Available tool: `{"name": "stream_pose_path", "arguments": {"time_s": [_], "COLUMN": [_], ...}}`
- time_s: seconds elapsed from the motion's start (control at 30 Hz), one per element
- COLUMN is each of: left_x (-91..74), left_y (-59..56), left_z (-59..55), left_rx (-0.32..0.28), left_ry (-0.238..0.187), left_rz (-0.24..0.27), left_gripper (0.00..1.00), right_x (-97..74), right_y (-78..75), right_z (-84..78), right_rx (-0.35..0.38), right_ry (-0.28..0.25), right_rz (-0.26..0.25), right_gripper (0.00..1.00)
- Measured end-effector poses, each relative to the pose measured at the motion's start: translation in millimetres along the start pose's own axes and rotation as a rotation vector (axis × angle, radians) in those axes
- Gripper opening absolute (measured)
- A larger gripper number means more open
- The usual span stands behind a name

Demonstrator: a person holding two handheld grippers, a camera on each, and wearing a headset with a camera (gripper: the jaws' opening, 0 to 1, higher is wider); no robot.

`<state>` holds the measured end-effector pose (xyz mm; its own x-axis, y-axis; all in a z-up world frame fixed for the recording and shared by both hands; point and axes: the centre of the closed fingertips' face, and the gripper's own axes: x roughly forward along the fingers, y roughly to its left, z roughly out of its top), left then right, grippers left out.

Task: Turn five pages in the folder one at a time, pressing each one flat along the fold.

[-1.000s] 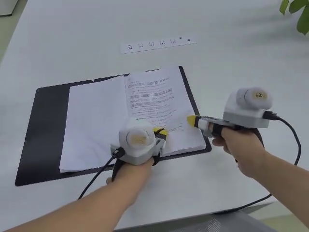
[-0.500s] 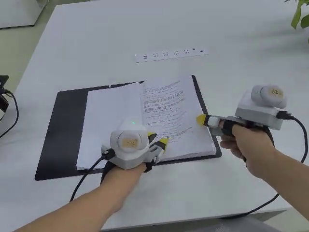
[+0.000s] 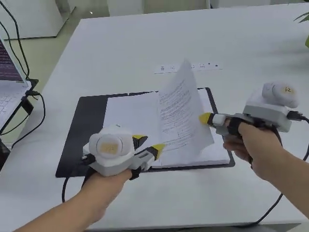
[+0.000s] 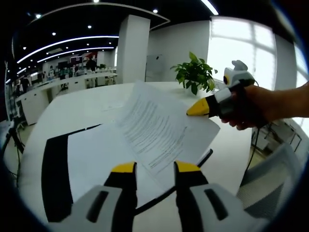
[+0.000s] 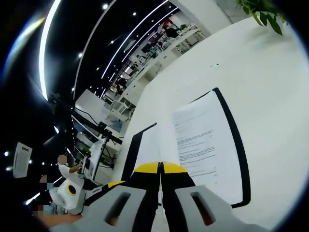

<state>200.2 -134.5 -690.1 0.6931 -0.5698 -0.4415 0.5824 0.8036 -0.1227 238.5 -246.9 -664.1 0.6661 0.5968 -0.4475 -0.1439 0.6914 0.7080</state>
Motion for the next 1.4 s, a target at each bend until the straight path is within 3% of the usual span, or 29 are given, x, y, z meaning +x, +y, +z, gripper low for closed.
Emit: {"name": "stream_pose_path", "arguments": {"time_s": [0.17,0.57,0.83,1.07,1.23,1.4], "left_x": [-25.8,-75.5,-104.4,-131.1,-141.6,-145.0], "left_y": [12.9,46.4,68.2,83.3,88.8,88.7], "left_z": [-0.1,-11.0,-22.5,-35.4,-43.0,-51.1], "left_rx": [0.001,-0.022,-0.028,-0.062,-0.076,-0.078], "left_ry": [-0.015,-0.039,-0.039,-0.033,-0.03,-0.013], "left_rz": [0.022,0.08,0.12,0.166,0.181,0.174], "left_gripper": [0.3,0.3,0.3,0.29,0.29,0.29], "right_x": [10.5,62.3,100.3,135.5,154.9,175.1], "right_y": [22.6,55.0,82.5,94.1,97.6,98.6], "right_z": [-8.3,-18.2,-54.2,-84.0,-103.0,-124.5], "right_rx": [0.006,0.037,0.025,0.005,-0.001,0.039], "right_ry": [0.022,0.082,0.149,0.204,0.236,0.281], "right_rz": [0.008,-0.022,-0.021,-0.054,-0.079,-0.093], "right_gripper": [0.0,0.0,0.0,0.0,0.0,0.0]}}
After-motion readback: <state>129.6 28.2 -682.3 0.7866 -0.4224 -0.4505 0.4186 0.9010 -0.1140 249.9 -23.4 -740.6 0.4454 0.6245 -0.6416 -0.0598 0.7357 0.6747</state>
